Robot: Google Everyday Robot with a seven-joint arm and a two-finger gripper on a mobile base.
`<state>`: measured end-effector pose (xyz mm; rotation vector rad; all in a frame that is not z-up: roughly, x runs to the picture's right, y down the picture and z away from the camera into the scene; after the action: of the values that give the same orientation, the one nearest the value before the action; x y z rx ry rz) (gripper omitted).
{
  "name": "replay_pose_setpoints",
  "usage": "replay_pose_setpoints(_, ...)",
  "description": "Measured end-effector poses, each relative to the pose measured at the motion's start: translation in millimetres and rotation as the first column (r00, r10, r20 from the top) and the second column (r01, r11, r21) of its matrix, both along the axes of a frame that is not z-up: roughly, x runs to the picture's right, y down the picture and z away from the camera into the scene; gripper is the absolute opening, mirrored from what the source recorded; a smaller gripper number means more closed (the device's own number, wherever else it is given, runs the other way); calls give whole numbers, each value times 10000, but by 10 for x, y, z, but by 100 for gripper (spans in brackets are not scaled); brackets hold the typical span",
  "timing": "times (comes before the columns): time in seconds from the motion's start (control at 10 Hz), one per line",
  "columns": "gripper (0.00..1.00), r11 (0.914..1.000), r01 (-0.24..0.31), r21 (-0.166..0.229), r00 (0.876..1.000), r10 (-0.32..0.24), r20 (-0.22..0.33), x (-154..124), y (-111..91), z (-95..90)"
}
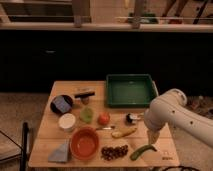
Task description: Place pepper in red bowl
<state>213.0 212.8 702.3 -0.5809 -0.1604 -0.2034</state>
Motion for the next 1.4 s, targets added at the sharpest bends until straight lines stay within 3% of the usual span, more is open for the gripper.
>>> replay_pose_setpoints(0.5,80,9989,303,-363,9984,-285,489,-137,373,104)
replay_pose_setpoints(1.4,80,9977,-35,-678,9915,123,1296,-167,832,246)
